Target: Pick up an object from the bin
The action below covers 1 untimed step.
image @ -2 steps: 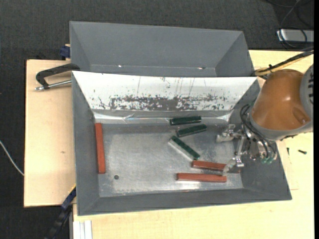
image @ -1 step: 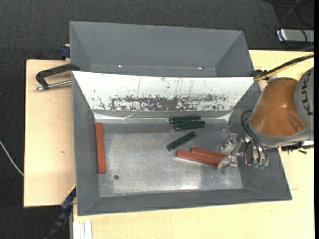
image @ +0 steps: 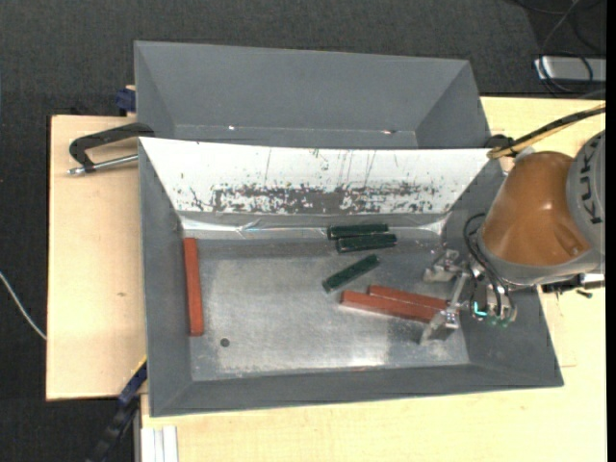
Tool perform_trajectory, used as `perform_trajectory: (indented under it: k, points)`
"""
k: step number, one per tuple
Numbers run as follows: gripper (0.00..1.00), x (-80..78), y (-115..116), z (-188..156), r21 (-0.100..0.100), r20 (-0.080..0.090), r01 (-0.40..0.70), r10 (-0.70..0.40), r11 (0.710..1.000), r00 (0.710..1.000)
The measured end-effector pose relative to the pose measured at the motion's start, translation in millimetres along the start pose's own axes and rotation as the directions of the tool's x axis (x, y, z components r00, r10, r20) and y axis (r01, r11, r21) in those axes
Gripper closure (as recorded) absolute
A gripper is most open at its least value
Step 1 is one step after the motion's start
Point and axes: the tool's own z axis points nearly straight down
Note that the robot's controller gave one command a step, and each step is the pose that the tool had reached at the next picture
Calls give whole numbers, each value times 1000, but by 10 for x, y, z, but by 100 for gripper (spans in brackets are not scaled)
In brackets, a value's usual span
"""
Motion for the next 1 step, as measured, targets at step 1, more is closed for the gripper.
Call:
perform_trajectory:
  k: [1]
  points:
    - [100, 12, 1, -25, -1, -9, 1, -1, 1000, 1000]
